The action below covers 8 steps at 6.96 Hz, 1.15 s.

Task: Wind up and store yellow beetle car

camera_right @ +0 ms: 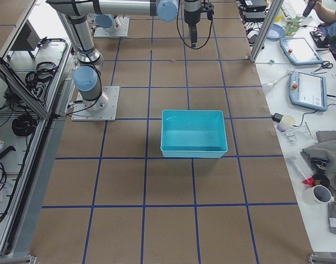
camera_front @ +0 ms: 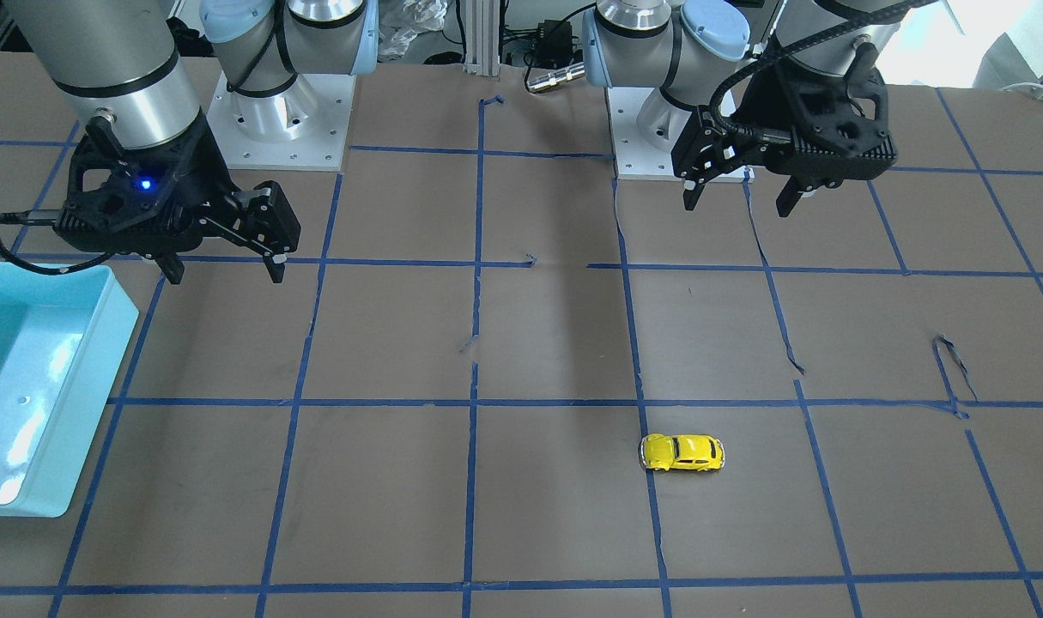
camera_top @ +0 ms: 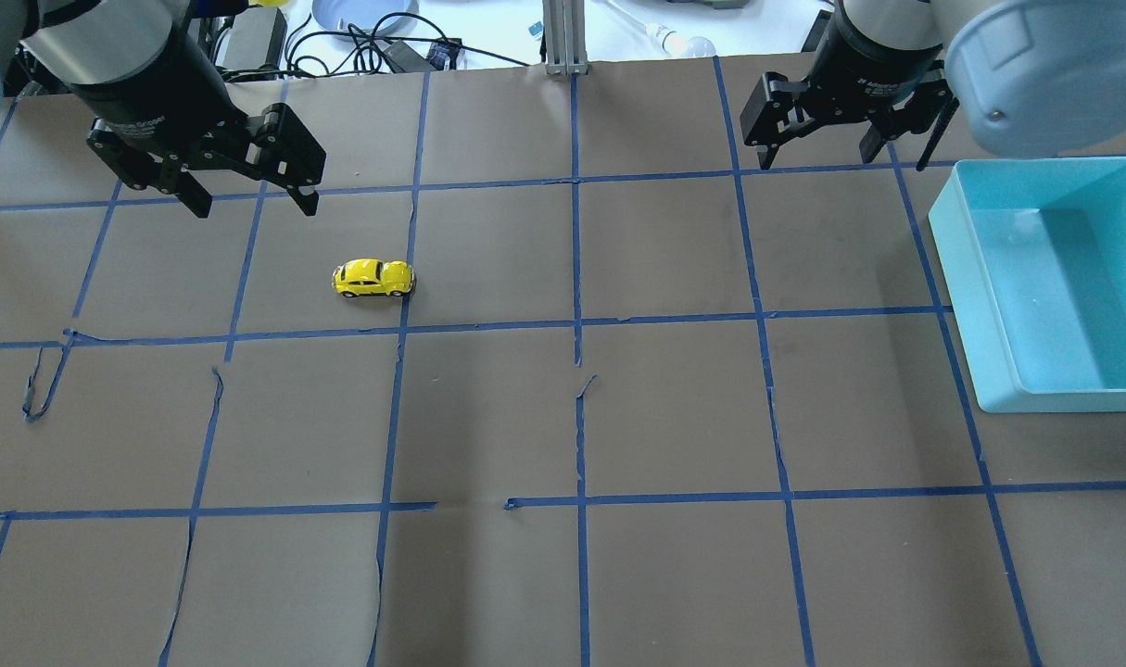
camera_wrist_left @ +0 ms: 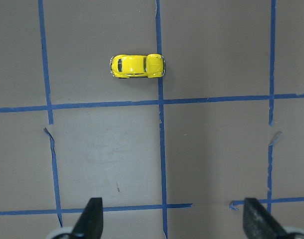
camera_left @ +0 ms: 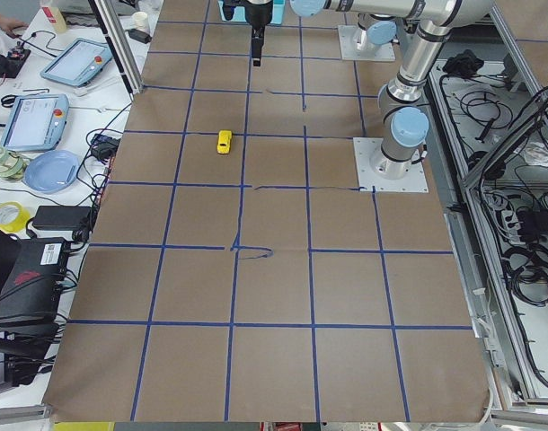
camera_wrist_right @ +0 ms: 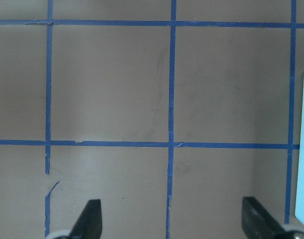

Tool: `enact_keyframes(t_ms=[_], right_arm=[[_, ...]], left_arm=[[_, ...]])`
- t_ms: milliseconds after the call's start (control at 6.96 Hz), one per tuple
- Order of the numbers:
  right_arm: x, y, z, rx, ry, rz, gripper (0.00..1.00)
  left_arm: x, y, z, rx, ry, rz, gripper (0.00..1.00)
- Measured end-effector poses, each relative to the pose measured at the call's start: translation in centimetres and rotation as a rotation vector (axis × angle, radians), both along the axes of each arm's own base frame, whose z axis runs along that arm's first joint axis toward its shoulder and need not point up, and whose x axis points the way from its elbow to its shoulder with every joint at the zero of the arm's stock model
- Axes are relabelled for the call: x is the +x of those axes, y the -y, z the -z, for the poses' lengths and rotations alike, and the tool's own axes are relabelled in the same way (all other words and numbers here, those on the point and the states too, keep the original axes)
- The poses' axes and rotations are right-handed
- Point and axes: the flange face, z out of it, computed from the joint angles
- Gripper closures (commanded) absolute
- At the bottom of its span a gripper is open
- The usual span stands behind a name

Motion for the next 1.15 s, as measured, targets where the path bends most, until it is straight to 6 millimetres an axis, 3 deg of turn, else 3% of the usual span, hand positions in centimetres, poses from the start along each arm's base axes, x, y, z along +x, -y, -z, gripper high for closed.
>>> enact_keyframes(t_ms=[1149], right_arm=[[0.01,0.01,0.00,0.000,0.001,0.000,0.00]], left_arm=[[0.05,0.24,0.17,-0.003,0.005,0.093,0.02]])
